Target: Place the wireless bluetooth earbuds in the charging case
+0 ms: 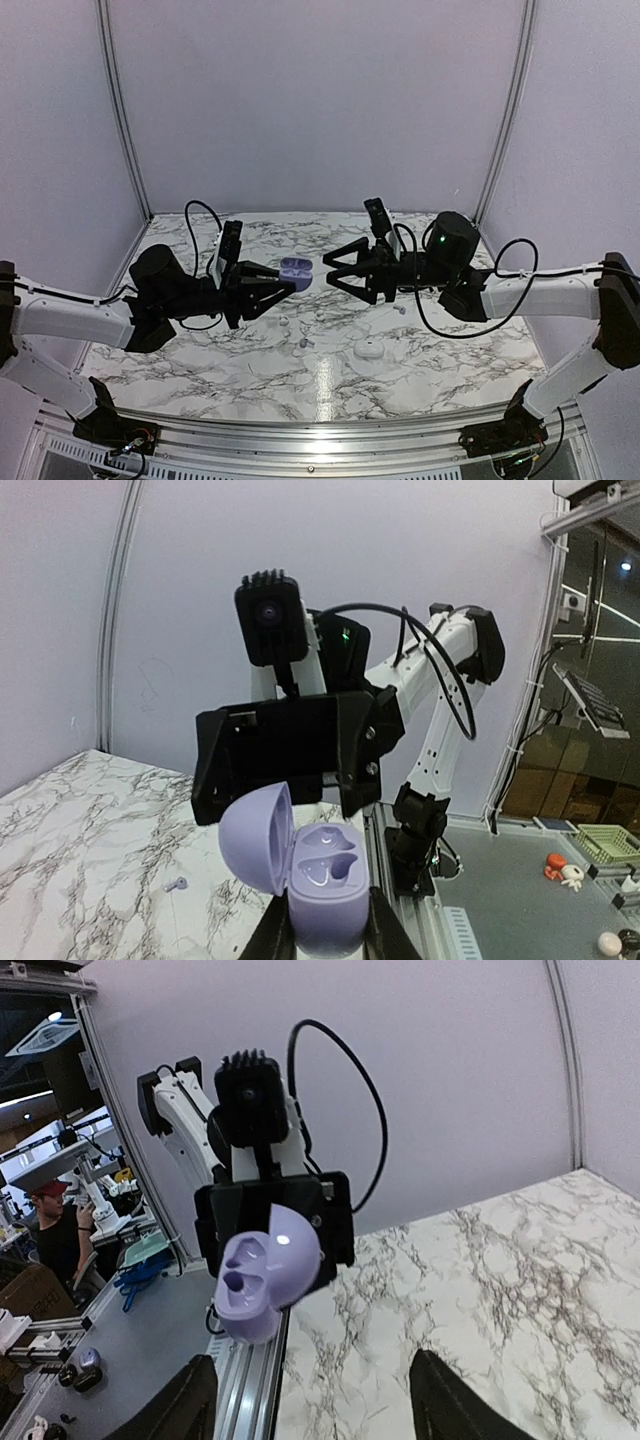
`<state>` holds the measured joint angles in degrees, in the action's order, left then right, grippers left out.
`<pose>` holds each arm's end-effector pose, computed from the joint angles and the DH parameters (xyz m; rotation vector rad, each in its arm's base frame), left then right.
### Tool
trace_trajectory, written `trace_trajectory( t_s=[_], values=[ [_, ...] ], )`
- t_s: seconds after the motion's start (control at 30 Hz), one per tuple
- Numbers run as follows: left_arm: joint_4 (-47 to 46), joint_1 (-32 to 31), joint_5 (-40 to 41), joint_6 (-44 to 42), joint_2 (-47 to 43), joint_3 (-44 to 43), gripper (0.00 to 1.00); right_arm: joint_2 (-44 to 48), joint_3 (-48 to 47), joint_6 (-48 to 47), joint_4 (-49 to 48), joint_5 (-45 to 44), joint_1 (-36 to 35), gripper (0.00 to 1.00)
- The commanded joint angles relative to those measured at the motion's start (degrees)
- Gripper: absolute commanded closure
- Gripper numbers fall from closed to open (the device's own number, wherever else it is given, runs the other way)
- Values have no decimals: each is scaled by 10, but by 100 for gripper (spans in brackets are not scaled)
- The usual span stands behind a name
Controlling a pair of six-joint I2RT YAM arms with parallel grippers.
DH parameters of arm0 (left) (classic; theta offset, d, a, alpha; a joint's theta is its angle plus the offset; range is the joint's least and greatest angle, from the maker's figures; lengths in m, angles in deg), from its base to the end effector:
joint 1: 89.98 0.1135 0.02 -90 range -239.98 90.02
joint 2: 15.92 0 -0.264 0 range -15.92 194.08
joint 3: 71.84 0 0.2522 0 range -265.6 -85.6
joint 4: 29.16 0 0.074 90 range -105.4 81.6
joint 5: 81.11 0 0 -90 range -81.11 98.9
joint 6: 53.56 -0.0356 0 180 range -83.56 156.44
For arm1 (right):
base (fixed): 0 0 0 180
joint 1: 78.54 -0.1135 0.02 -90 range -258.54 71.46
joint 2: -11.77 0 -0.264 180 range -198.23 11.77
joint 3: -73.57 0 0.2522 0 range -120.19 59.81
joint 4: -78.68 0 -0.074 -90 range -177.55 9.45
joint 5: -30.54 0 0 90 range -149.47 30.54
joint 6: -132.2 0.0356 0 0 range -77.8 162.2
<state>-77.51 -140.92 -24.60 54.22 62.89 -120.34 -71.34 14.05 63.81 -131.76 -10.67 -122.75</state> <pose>0.1644 -0.2337 0.2773 0.9112 1.1216 -1.3694 0.2080 0.2397 0.2863 -1.0548 1.3318 1.5025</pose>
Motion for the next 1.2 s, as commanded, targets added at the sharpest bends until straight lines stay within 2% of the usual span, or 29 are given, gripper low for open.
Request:
trace_trajectory(
  t_s=[0.0,0.2,0.4,0.83,1.17],
  values=[
    [21,0,-4,-110,-64,45,92,50,-1,-78,83,6,7,33],
    [82,-4,-1,-199,-123,101,92,85,9,-174,228,-47,8,33],
    [192,-19,39,-277,-194,126,93,59,21,-198,292,-52,8,37],
    [288,-35,111,-296,-266,169,94,-42,-27,-274,398,-148,-41,44],
    [294,-34,151,-266,-300,184,95,-170,-198,-289,609,-230,-62,51]
  ],
)
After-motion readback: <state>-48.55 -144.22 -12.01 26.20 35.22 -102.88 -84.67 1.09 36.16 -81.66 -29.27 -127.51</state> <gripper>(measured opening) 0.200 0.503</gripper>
